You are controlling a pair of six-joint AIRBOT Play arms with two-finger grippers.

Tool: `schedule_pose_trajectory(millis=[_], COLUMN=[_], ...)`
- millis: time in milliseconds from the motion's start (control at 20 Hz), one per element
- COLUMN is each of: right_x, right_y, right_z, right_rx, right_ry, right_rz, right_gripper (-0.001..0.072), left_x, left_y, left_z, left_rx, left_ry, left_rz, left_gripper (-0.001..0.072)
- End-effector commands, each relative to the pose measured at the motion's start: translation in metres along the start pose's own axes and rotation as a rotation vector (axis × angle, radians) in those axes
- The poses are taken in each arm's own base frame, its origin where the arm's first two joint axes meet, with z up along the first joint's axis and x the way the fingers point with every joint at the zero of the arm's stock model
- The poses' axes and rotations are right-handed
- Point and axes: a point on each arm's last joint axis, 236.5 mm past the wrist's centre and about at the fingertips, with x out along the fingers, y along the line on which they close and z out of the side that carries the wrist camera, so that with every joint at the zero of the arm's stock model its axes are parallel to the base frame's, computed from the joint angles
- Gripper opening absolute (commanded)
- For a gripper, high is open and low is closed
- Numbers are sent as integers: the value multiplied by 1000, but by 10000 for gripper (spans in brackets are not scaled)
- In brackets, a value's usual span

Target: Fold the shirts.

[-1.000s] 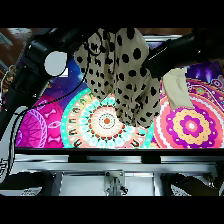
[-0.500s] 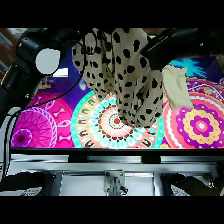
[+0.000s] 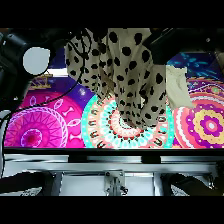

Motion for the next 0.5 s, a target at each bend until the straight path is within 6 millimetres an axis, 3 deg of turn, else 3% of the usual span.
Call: schedule_pose_trajectory(millis=[0, 250, 450], right_x=[-5, -6, -6], right_y=[-1, -1, -3], right_z=[17, 17, 20], right_rx=[-10, -15, -29], right_ry=[-72, -72, -86], right_rz=[-13, -13, -23], right_gripper=[67, 67, 67], left_x=[-1, -6, -17], left_y=[9, 13, 33], left_z=[-2, 4, 12], left_rx=[84, 91, 93], left_ry=[14, 3, -9], left_rz=[33, 42, 81], left_gripper=[358, 355, 330])
